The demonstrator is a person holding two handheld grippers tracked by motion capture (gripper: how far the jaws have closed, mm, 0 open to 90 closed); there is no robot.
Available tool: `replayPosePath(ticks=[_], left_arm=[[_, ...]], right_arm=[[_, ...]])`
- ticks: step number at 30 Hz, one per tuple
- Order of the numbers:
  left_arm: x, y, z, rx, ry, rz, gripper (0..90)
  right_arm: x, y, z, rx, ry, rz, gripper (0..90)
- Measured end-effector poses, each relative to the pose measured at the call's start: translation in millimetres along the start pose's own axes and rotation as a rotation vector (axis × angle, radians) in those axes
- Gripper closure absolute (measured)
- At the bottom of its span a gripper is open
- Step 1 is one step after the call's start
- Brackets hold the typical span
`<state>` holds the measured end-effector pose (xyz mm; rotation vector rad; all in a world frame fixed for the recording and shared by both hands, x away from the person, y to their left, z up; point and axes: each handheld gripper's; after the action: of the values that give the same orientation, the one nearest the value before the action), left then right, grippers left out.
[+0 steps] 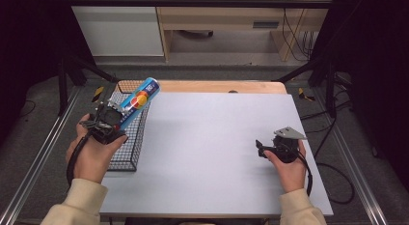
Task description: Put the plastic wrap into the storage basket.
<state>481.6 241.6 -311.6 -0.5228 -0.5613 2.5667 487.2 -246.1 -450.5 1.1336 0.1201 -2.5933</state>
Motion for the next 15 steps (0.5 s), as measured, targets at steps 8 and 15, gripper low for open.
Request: replayPosePath(ticks=[8,15], left_arm=[[3.8,-3.7,-6.9,-0.002,-0.056,0.034,30.7],[3.7,-6.7,-13.1,-0.006,-0.079,0.069,30.9]], right_arm=[[-0.4,0.3,-0.2,-0.012,0.001,-0.001,8.3],[-0.5,1.3,-0.5,-0.014,0.002,0.001,8.4]])
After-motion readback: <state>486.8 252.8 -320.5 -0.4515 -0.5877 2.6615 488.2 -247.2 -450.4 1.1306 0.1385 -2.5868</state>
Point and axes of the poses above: each handheld gripper's, and its own axes: z roughly backward along the jaws, x roughly out of its underside, y roughly to its right, and after that the axes turned 11 degrees about -y, right-handed
